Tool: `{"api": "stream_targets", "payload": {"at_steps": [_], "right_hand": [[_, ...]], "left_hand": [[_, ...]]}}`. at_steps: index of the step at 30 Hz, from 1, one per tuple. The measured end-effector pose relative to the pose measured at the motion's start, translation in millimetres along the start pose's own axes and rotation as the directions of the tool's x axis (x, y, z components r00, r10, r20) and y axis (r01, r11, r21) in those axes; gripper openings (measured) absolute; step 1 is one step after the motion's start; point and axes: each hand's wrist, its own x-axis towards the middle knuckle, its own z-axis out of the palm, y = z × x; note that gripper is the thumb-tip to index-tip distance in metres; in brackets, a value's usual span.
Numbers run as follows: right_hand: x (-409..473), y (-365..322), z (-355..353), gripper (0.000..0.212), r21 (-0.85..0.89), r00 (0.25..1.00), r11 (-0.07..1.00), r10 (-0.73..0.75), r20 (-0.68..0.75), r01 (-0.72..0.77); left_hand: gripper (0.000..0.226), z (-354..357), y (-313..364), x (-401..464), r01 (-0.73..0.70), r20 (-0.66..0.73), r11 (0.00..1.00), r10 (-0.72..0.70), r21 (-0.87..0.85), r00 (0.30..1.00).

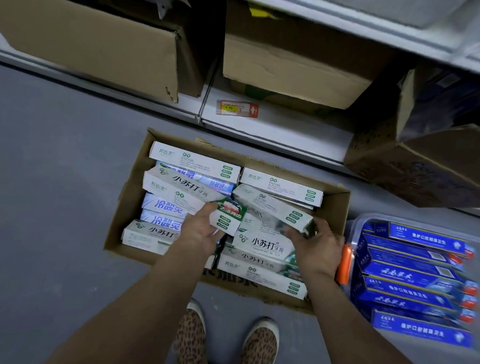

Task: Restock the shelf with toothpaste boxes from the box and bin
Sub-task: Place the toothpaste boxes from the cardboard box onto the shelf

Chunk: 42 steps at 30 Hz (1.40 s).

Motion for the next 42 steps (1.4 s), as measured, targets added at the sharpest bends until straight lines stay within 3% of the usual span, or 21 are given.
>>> {"api": "stream_targets", "payload": {"at_steps": [3,6,10,12,14,17,21,27,32,38,42], "right_hand": [[-23.4,-25.4,-32.4,0.054,0.184,0.971,0.954,0.226,0.074,-0.236],[-54.9,-41.1,-72.3,0.046,0.417,0.917,0.817,0.373,0.144,-0.398],[-101.8,-60.9,-128.3,0.045,0.623,0.897,0.651,0.38,0.227,-0.434],[-120.8,-75.3,-162.5,0.061,0.661,0.894,0.605,0.351,0.28,-0.445],[-140.2,-93.8,-200.8,0.054,0.727,0.9,0.535,0.32,0.298,-0.431],[-170.5,-118.3,-263.7,0.034,0.806,0.93,0.48,0.293,0.224,-0.345],[-203.1,-151.7,-335.5,0.033,0.872,0.975,0.45,0.188,0.121,-0.194],[-251.7,-203.7,-459.2,0.03,0.933,0.981,0.357,0.158,-0.109,0.046],[-285.0,-233.8,-544.3,0.046,0.916,0.95,0.305,0.09,-0.299,0.26],[-332.5,-262.7,-636.9,0.03,0.872,0.88,0.186,0.062,-0.47,0.453],[-346.5,-275.2,-683.5,0.035,0.828,0.831,0.146,0.058,-0.553,0.541]], "left_hand": [[0.058,2.7,2.7,-52.7,0.013,0.077,0.998,-0.008,-0.061,0.997],[0.056,4.6,11.3,-109.7,0.008,0.134,0.994,0.007,-0.111,0.991],[0.043,7.5,26.9,-192.6,-0.014,0.205,0.993,0.038,-0.115,0.978],[0.028,12.4,34.3,-238.4,-0.039,0.251,0.993,0.065,-0.107,0.966],[0.016,21.4,43.6,-286.4,-0.063,0.312,0.991,0.098,-0.118,0.945],[0.022,36.0,58.7,-362.1,-0.102,0.411,0.986,0.148,-0.131,0.899],[0.017,56.5,79.2,-450.1,-0.134,0.537,0.983,0.18,-0.124,0.824],[0.045,78.8,114.1,-585.3,-0.187,0.739,0.967,0.252,-0.171,0.624],[0.039,93.9,136.9,-686.9,-0.259,0.851,0.942,0.311,-0.215,0.424],[0.014,107.2,148.6,-786.4,-0.354,0.909,0.897,0.356,-0.266,0.218],[0.009,114.7,145.3,-837.8,-0.408,0.925,0.866,0.361,-0.288,0.114]]}}
